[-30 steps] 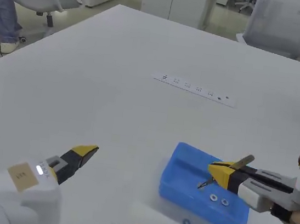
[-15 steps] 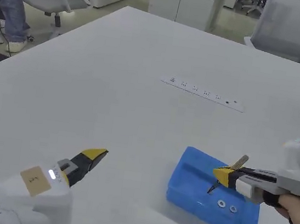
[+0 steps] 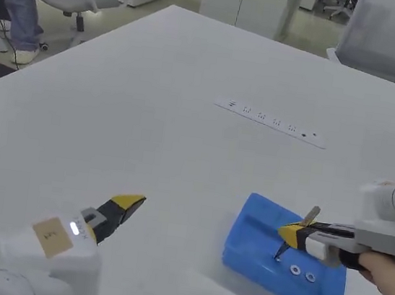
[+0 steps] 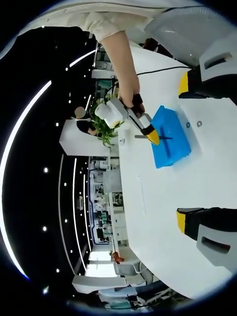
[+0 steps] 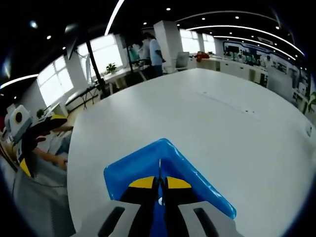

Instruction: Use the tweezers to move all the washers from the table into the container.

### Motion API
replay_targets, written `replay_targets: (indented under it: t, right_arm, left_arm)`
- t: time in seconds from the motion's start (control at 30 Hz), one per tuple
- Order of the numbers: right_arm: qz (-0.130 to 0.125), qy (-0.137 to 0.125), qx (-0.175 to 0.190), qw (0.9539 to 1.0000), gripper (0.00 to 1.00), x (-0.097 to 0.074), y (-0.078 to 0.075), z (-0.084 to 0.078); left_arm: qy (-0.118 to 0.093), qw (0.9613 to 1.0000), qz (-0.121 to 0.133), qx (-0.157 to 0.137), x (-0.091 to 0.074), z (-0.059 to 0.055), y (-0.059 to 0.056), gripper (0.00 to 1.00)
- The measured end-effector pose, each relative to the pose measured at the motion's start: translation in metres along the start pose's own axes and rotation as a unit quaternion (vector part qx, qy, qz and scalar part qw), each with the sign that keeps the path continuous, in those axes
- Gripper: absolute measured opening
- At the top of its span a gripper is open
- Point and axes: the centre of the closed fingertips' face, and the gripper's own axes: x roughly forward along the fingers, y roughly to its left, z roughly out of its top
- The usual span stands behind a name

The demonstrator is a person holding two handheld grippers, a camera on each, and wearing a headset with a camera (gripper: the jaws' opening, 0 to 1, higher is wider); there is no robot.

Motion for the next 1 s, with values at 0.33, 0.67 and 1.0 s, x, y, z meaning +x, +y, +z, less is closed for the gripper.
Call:
replay_targets:
  t: [0.33,0.67,1.0]
  right_arm:
    - [0.000,0.006,-0.022,0.9998,0.04,-0.005,0.003,-0.005]
    - [0.013,-0.078,0.000,0.9969,0.04,-0.033,0.017,0.018]
    - [0.046,-0.121,0.011,0.9915,0.03,-0.059,0.053,0.020]
  left_arm:
    - [0.005,1.0000,-0.003,0.002,0.001,-0.002,-0.001,0.93]
    - [0.008,0.9999,-0.006,0.005,0.001,-0.003,-0.003,0.93]
    - [0.011,0.9999,-0.009,0.007,0.001,-0.004,-0.004,0.93]
